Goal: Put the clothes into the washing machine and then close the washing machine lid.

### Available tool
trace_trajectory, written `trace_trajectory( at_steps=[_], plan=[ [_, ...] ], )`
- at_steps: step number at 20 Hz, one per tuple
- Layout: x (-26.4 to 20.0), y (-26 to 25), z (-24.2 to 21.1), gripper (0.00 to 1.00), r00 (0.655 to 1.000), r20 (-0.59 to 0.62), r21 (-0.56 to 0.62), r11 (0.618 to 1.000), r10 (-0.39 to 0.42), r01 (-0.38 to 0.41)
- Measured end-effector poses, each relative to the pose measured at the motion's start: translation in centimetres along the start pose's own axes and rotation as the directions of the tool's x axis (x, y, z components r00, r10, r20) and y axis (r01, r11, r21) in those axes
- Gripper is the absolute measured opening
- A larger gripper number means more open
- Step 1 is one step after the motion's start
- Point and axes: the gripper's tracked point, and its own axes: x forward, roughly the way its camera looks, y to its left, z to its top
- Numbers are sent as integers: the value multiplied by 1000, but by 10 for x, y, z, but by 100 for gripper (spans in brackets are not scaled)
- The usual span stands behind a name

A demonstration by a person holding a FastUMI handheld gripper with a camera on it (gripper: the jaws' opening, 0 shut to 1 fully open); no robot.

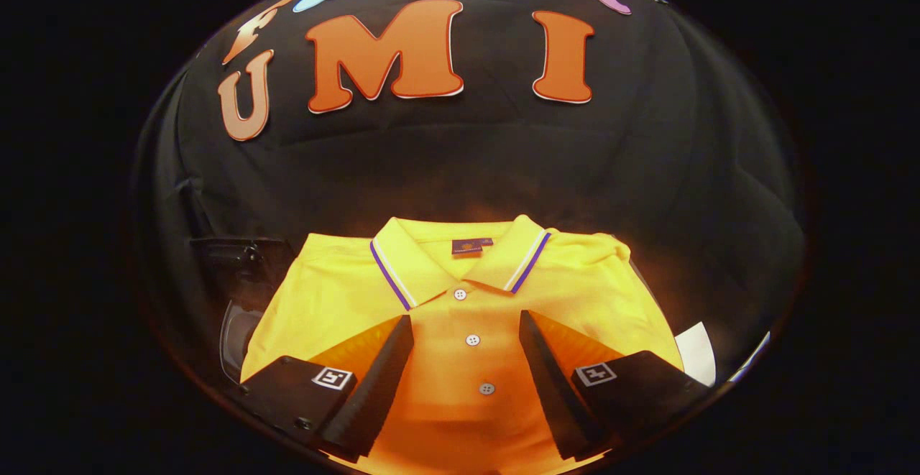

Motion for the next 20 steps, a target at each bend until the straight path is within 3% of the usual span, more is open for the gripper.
trace_trajectory(
  at_steps=[9,16,17,20],
  plan=[
    [1,4,-6,98,997,-78,29,999,-12,14],
    [3,10,-6,85,991,-128,-4,999,36,-37],
    [0,7,-7,74,990,-135,-12,999,39,-41],
    [0,9,-5,73,989,-145,-4,999,40,-41]
  ],
)
